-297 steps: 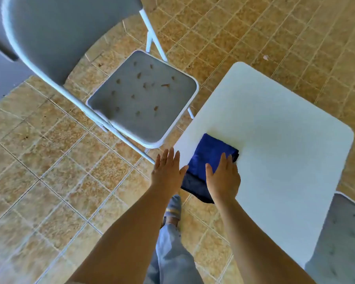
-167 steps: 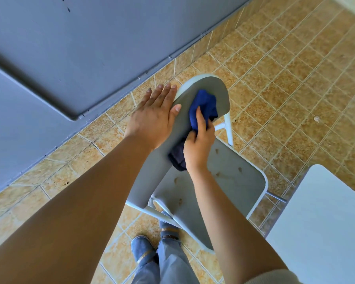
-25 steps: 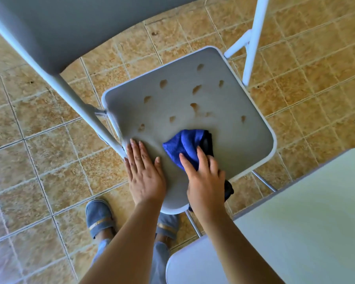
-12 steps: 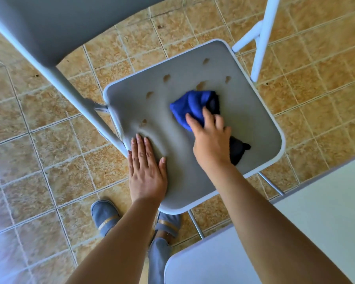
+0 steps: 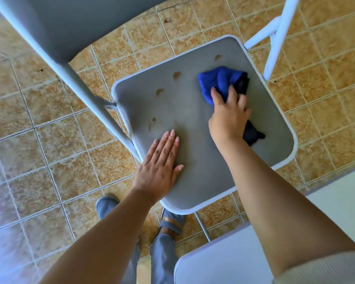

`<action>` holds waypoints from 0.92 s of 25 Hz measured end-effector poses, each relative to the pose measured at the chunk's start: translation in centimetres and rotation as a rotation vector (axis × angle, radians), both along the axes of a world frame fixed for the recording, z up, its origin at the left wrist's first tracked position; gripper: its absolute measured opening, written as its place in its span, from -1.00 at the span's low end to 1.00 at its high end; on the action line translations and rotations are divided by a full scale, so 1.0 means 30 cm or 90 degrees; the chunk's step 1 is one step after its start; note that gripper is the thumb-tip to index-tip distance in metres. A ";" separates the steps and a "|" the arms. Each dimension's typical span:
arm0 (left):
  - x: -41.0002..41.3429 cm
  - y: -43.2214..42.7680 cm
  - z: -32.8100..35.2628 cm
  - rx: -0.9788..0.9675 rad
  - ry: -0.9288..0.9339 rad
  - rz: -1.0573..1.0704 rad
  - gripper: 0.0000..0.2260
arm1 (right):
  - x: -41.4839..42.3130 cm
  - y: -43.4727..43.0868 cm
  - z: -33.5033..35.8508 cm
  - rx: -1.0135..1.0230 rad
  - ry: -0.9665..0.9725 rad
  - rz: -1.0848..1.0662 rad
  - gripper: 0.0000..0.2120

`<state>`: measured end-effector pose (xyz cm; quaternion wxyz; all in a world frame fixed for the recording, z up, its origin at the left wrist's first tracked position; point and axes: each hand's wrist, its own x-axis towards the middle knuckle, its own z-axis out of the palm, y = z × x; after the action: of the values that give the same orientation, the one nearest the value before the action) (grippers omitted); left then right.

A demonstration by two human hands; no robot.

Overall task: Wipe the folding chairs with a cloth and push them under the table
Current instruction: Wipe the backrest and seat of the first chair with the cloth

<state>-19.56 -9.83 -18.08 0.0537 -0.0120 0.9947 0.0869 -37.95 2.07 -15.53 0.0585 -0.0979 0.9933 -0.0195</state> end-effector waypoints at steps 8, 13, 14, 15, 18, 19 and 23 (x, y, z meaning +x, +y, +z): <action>-0.023 -0.028 -0.008 -0.006 -0.014 -0.029 -0.43 | 0.195 0.198 0.044 0.043 -0.001 0.184 -0.43; -0.027 -0.033 -0.015 -0.009 -0.021 -0.032 -0.43 | -0.127 0.086 0.000 0.027 0.015 -0.074 -0.42; -0.025 -0.033 -0.018 -0.011 -0.023 -0.034 -0.43 | -0.170 0.023 -0.006 0.026 0.003 -0.061 -0.42; -0.026 -0.034 -0.018 -0.012 -0.022 -0.035 -0.43 | -0.189 -0.034 -0.012 0.029 -0.009 -0.024 -0.42; -0.027 -0.034 -0.016 -0.011 -0.024 -0.034 -0.43 | -0.109 -0.109 -0.010 0.013 -0.031 0.146 -0.41; -0.026 -0.035 -0.016 -0.008 -0.025 -0.034 -0.43 | -0.056 -0.089 -0.009 0.008 -0.021 0.198 -0.41; -0.023 -0.035 -0.019 -0.001 -0.030 -0.038 -0.42 | 0.015 0.086 0.011 0.042 0.018 0.182 -0.45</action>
<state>-20.26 -10.87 -18.65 0.0793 0.0157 0.9932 0.0842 -37.51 4.63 -15.21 0.0496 -0.2364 0.9701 0.0228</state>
